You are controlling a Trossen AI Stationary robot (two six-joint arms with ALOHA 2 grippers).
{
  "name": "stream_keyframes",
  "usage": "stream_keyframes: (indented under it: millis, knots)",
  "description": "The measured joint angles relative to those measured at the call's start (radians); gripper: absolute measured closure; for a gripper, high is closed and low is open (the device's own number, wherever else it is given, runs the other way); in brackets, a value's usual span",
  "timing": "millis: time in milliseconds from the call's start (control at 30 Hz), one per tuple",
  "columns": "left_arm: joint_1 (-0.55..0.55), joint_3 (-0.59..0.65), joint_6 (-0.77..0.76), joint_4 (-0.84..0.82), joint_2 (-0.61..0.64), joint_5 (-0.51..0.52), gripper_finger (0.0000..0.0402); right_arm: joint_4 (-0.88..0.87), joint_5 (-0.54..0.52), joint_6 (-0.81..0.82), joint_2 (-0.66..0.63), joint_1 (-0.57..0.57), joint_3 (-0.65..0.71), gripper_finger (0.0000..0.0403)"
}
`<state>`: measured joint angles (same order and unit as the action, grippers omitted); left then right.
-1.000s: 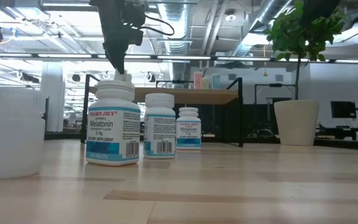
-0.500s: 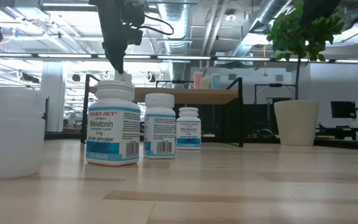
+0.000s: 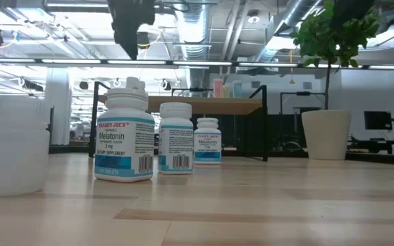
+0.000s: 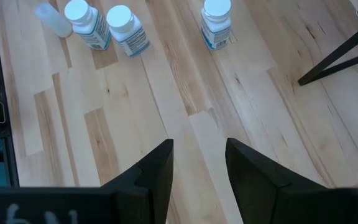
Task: Pick and place medicine bottles onto shelf by color
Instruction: Put the transparent pill bottle on the shelf
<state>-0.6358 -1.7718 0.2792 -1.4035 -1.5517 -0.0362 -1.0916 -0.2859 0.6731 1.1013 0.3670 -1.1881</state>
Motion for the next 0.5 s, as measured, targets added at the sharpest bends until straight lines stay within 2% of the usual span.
stream_keyframes:
  millis: [267, 500]
  knots:
    - [0.142, -0.054, -0.129, -0.166, 0.0, -0.141, 0.022, 0.0, 0.0, 0.0, 0.0, 0.0, 0.0, 0.0234]
    - [0.351, -0.015, -0.209, -0.17, 0.006, -0.144, 0.022, 0.0, 0.0, 0.0, 0.0, 0.008, 0.0, 0.0234]
